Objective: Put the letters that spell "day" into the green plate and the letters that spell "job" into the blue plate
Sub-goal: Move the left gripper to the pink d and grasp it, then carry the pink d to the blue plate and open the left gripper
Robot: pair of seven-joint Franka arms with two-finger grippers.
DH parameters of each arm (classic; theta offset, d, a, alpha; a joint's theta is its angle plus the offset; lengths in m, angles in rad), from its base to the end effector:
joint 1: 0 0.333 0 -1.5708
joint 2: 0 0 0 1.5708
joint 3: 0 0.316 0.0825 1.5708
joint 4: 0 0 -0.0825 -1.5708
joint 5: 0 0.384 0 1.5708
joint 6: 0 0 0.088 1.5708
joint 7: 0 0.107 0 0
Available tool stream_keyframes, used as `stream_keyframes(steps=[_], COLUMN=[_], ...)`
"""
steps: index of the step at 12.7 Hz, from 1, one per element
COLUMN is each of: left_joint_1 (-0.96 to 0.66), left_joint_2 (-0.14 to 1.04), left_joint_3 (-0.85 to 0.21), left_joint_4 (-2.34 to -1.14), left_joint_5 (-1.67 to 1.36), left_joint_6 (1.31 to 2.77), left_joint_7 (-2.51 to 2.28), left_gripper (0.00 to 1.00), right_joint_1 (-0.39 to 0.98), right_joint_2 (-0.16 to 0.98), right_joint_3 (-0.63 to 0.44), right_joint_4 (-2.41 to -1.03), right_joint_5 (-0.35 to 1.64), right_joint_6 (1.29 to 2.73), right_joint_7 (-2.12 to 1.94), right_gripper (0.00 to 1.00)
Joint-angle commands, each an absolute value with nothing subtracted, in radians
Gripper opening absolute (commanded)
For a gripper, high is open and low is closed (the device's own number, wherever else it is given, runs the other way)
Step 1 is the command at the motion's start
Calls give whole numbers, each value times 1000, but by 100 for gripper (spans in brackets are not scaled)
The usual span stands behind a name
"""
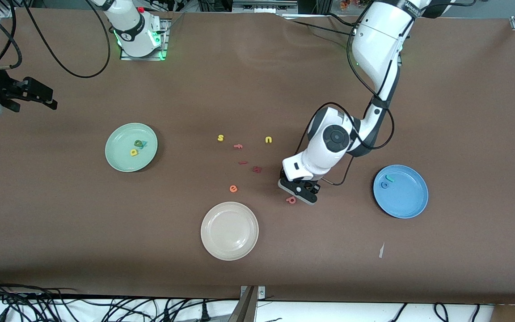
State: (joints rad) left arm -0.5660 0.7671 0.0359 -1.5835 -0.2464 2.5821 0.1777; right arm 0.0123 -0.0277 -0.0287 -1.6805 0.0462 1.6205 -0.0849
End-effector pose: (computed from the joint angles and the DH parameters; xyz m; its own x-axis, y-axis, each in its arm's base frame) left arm 0.6210 -0.3637 0.2079 0.8458 -0.4767 0.2396 -0.5113 -0.8525 0.1086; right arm 0.5477 -0.0044 0.5923 0.9974 0.0661 -0.0283 0.0647 -0.9967 -0.0494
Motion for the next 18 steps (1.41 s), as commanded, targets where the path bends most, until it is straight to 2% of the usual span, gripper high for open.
stream_keyframes(steps=[1,5,16,18], left_joint_1=[-583,-600,-600,-600], left_joint_2=[822,876,922,922], left_joint_3=[64,77,97,97], left_joint_4=[-1539,-1509,-1483,-1483], left_joint_5=[-193,-192,-192,-192], left_joint_6=[2631,2674,2724,2724], left_joint_7=[236,244,268,270], left_gripper=[59,61,60,43], right_joint_1=[15,20,23,20], right_joint_2=[-28,-29,-26,-26], right_joint_3=[-21,9,24,26], right_joint_4=[-1667,-1660,-1646,-1644], right_joint_5=[34,11,14,12], right_joint_6=[1612,1609,1603,1595], right_joint_7=[-92,-94,-94,-92], right_gripper=[100,100,100,100])
